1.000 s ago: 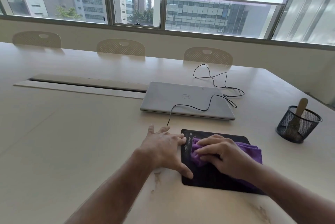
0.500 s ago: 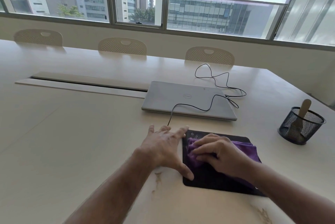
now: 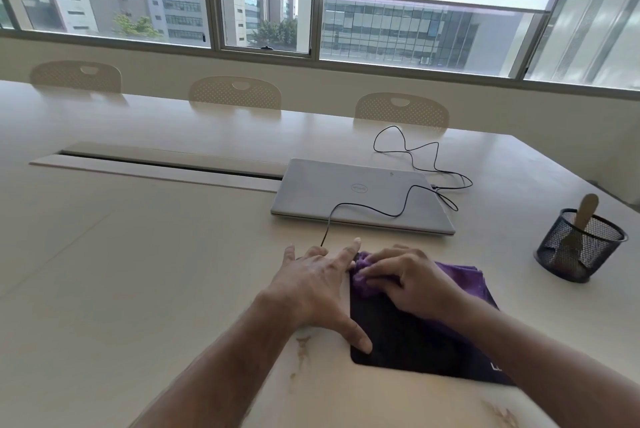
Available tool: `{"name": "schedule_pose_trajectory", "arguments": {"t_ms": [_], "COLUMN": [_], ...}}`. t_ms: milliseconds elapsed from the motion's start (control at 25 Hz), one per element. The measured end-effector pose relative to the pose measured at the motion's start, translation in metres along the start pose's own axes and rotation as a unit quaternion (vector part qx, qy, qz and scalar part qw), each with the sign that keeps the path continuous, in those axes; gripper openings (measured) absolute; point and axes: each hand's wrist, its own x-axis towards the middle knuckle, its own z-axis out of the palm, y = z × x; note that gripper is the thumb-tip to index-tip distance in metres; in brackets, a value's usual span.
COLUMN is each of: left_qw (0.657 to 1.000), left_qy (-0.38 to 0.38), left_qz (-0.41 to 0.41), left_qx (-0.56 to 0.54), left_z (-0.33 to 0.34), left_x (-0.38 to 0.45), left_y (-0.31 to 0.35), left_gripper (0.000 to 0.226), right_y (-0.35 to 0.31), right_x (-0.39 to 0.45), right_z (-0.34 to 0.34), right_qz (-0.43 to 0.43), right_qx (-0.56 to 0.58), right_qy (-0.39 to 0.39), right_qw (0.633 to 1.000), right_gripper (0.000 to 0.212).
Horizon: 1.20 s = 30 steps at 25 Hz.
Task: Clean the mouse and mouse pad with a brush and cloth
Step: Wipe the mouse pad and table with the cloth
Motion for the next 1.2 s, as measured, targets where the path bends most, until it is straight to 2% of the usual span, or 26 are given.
{"name": "schedule_pose_trajectory", "arguments": {"t_ms": [80,160,360,440,600,720,920,1040,1200], "left_qw": [1.000,1.000,1.000,1.000,0.999,1.000,1.000,0.999,0.999], "left_qy": [0.000,0.004,0.007,0.008,0.004,0.003,0.004,0.004,0.001], "left_qz": [-0.007,-0.010,0.002,0.001,-0.013,-0.012,-0.005,-0.008,-0.016], "left_qx": [-0.008,-0.010,-0.019,-0.021,-0.028,-0.026,-0.030,-0.036,-0.030], "left_z": [0.001,0.002,-0.001,-0.002,-0.002,-0.002,-0.002,-0.002,-0.001], "left_x": [0.001,0.002,-0.001,-0.002,-0.001,-0.001,0.000,0.000,0.000], "left_y": [-0.001,-0.002,0.002,0.003,0.002,0.002,0.003,0.002,0.001], "left_gripper": [0.147,0.150,0.152,0.153,0.154,0.156,0.157,0.157,0.157], "right_y": [0.010,0.010,-0.025,-0.018,0.009,0.007,-0.019,-0.009,0.005], "right_x": [0.016,0.016,-0.023,-0.016,0.023,0.021,-0.008,0.006,0.037], "right_z": [0.001,-0.001,-0.010,-0.007,-0.002,-0.004,-0.010,-0.005,-0.001], "right_qz": [0.049,0.054,-0.048,-0.054,0.028,0.034,-0.052,-0.043,0.034], "right_qx": [-0.013,-0.016,0.030,0.033,0.014,0.000,0.039,0.037,0.010], "right_qy": [0.014,-0.001,-0.098,-0.082,-0.018,-0.037,-0.111,-0.089,-0.033], "right_qw": [0.999,0.998,0.994,0.995,0.999,0.999,0.992,0.994,0.999], "right_gripper": [0.016,0.017,0.016,0.015,0.018,0.019,0.014,0.013,0.016]}}
